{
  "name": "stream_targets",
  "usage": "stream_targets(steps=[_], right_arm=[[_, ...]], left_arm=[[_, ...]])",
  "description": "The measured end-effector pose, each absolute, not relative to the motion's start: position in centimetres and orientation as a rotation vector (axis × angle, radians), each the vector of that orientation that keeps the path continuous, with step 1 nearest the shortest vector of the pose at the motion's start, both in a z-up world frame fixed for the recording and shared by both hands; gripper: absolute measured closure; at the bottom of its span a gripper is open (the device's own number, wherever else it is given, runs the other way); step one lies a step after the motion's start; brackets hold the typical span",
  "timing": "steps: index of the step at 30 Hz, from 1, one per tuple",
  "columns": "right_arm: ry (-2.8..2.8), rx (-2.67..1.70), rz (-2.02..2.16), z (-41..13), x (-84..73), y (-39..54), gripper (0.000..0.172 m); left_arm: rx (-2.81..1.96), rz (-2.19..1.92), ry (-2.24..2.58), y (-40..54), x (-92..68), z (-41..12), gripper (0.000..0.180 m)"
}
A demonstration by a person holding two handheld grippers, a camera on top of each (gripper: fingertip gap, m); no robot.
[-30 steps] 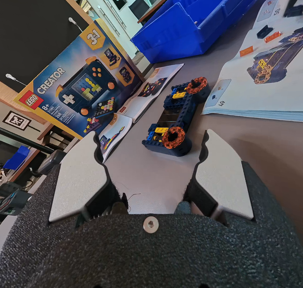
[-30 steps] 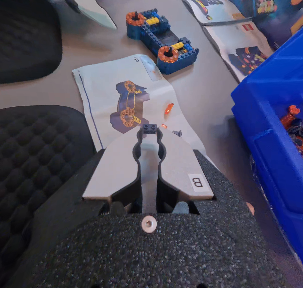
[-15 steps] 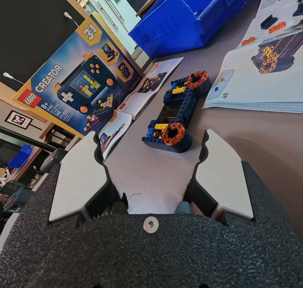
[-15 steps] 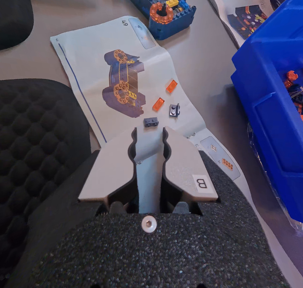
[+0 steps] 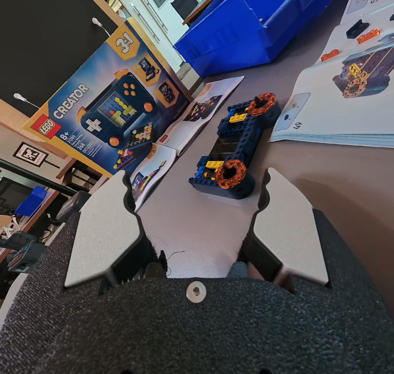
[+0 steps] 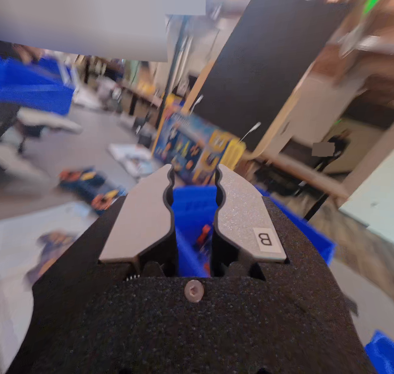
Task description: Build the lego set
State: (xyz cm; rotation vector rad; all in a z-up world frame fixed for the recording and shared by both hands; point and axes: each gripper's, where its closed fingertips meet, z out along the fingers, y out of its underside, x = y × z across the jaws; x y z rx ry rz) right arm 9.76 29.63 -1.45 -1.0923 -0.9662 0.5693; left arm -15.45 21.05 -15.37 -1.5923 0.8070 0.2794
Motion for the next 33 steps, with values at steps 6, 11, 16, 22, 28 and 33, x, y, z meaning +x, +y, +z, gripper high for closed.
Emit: stream_targets(steps=[6, 11, 16, 22, 28, 33], right_arm=[[-0.831, -0.992, 0.390, 5.3, 12.3, 36.5, 0.135], [-1.009, -1.347, 0.435, 4.5, 11.0, 44.5, 0.118], [-1.089, -1.745, 0.409, -1.4, 11.9, 50.3, 0.114], [-0.974, -1.927, 0.395, -5.7, 15.5, 51.7, 0.108], [-0.777, -1.633, 0.470, 0.1, 16.5, 52.2, 0.117], [-0.682, -1.457, 0.642, 2.9, 16.2, 51.4, 0.095]], left_arm=[[-1.534, 0.247, 0.708, 21.0, -16.2, -13.9, 0.067], [-1.473, 0.207, 0.632, 20.8, -16.8, -12.7, 0.067], [-1.453, 0.204, 0.622, 20.7, -16.9, -12.4, 0.068], [-1.445, 0.227, 0.630, 20.8, -17.0, -12.4, 0.068], [-1.438, 0.216, 0.626, 20.8, -17.2, -12.3, 0.069], [-1.417, 0.197, 0.587, 20.8, -17.6, -11.8, 0.069]])
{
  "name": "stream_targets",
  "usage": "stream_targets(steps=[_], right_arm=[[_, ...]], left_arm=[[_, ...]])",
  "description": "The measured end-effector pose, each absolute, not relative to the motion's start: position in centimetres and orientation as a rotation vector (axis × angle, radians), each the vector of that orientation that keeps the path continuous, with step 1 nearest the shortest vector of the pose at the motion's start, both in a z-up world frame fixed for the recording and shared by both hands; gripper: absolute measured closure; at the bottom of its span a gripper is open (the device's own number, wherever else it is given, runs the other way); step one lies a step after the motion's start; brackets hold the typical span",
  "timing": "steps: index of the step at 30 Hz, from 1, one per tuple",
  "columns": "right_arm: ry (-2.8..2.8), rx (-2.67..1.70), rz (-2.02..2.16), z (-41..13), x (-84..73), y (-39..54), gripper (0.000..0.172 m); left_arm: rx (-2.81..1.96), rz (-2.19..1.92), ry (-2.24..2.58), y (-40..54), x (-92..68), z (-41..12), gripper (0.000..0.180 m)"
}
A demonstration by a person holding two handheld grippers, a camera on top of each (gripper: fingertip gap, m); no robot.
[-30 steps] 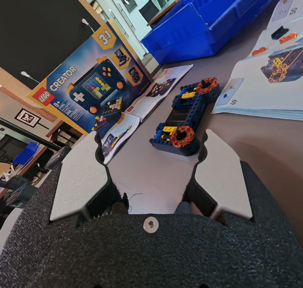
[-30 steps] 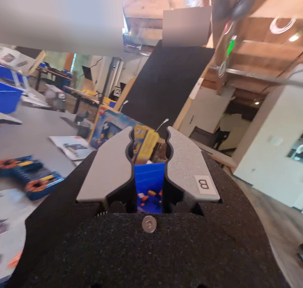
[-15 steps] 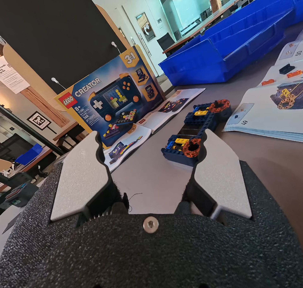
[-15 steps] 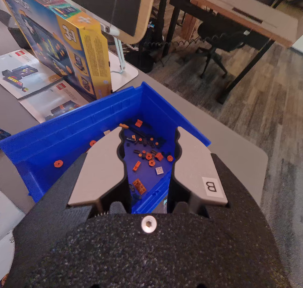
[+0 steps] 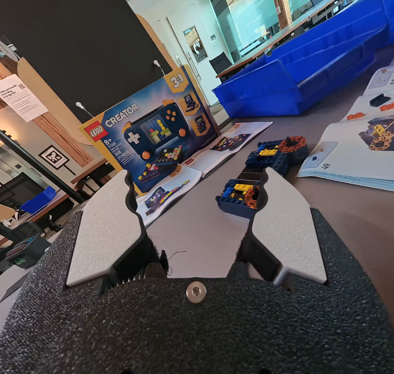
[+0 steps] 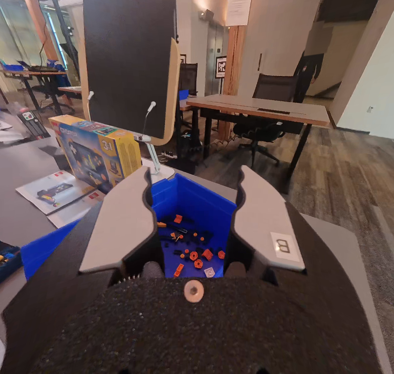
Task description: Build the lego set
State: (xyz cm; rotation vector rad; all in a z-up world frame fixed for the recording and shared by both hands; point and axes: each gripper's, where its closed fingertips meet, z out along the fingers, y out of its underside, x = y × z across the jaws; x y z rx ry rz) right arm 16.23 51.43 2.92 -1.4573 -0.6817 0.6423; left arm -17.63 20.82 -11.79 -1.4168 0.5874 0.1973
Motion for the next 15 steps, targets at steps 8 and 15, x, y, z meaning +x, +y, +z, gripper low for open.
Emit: stream_targets(steps=[8, 15], right_arm=[[-0.642, -1.662, 0.551, -0.3, 17.5, 53.4, 0.075], [-0.676, -1.753, 0.582, -1.6, 16.9, 53.1, 0.085]], left_arm=[[-1.387, 0.156, 0.514, 20.7, -18.4, -10.9, 0.070], [-1.395, 0.168, 0.547, 20.7, -18.0, -11.2, 0.070]])
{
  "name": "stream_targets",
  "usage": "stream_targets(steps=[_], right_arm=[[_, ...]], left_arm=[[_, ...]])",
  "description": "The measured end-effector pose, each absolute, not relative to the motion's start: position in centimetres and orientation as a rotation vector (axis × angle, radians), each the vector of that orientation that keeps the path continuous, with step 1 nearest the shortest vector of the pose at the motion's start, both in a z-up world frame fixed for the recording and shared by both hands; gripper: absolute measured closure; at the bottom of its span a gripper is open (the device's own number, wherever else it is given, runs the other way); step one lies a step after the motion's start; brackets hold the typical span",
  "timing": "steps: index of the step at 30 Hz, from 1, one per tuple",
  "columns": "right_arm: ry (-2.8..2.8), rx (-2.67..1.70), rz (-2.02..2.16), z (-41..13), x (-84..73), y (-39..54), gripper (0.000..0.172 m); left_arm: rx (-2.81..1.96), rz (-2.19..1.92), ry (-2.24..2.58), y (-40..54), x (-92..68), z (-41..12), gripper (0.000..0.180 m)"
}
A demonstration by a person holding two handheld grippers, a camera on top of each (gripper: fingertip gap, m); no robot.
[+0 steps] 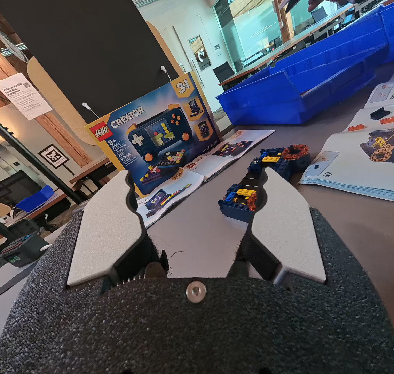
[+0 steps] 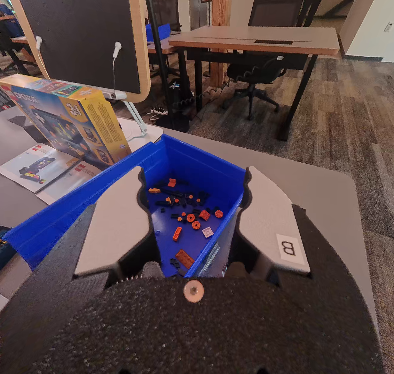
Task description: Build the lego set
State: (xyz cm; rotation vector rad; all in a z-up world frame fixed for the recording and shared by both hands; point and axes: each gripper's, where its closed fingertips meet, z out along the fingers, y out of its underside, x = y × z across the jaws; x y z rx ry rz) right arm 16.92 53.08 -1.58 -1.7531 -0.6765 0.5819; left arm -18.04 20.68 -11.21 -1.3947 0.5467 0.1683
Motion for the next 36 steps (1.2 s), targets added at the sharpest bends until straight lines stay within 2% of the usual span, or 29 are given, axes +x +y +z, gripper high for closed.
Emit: stream_targets(steps=[20, 36], right_arm=[[-0.818, -1.843, 0.443, -3.8, 16.7, 52.7, 0.100], [-0.903, -1.875, 0.399, -4.4, 16.1, 52.1, 0.102]], left_arm=[[-1.392, 0.173, 0.548, 20.7, -18.2, -11.1, 0.072], [-1.406, 0.183, 0.579, 20.7, -17.9, -11.4, 0.073]])
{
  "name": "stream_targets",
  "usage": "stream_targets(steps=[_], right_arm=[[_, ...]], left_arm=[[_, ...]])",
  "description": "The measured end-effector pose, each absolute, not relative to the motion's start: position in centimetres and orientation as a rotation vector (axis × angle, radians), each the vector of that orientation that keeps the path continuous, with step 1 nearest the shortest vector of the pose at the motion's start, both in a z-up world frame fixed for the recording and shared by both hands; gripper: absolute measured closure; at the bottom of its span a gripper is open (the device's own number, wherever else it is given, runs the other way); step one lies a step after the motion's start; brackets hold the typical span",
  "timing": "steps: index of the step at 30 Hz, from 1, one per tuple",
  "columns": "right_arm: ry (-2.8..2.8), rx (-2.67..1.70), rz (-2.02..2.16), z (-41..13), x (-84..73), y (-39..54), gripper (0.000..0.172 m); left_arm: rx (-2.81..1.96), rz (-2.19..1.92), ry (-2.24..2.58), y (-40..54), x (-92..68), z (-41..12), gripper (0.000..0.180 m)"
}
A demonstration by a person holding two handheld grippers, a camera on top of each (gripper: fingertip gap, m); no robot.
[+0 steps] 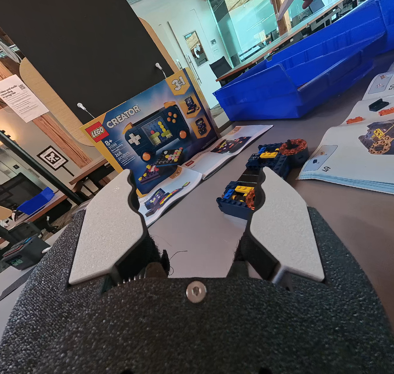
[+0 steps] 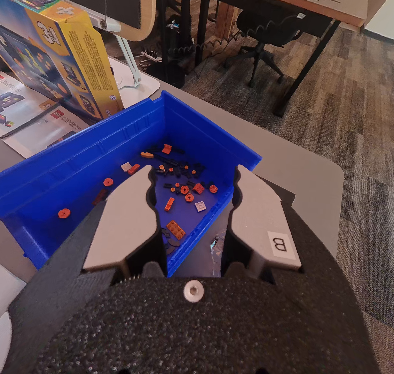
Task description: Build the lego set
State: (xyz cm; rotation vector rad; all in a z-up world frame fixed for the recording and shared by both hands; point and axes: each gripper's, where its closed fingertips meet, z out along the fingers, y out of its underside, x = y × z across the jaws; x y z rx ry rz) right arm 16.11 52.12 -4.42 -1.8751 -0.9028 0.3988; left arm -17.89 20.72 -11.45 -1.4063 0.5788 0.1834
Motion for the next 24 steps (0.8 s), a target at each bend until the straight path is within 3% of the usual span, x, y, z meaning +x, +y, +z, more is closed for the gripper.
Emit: stream_targets(steps=[8, 11, 19, 24], right_arm=[[-0.977, -1.938, 0.353, -5.7, 15.6, 51.6, 0.106], [-1.004, -1.996, 0.360, -6.2, 15.4, 51.0, 0.121], [-1.077, -2.058, 0.399, -7.1, 14.4, 49.9, 0.140], [-1.438, -2.124, 0.450, -10.6, 10.9, 45.8, 0.159]], left_arm=[[-1.408, 0.186, 0.587, 20.7, -17.8, -11.5, 0.074], [-1.408, 0.186, 0.590, 20.7, -17.8, -11.5, 0.074], [-1.409, 0.188, 0.592, 20.7, -17.8, -11.4, 0.074], [-1.414, 0.198, 0.598, 20.7, -17.9, -11.5, 0.074]])
